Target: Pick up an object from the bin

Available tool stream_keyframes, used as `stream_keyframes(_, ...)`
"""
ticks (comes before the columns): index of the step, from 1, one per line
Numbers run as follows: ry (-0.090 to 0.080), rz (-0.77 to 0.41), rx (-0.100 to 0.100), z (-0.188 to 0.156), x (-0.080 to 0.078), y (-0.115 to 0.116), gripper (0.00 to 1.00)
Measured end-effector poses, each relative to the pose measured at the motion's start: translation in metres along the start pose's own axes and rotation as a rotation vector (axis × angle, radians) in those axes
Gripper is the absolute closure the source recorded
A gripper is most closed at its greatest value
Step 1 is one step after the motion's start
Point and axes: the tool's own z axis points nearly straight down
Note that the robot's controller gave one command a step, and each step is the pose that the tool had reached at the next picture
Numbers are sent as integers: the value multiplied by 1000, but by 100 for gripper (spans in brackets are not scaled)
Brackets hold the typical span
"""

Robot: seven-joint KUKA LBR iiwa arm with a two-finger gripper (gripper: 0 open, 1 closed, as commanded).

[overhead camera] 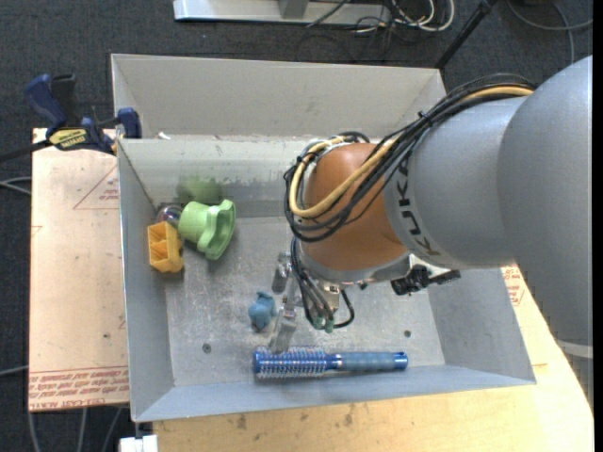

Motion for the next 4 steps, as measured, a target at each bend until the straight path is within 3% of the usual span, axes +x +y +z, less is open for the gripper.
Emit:
stream_keyframes(1,-3,93,-5,57,7,-26,0)
stream_keyframes(2,-5,90,-7,18,10,43,0)
stream_keyframes(3,-4,-28,-2,49,0,-32,0)
stream_keyframes(4,-3,262,-6,19,-24,75,0)
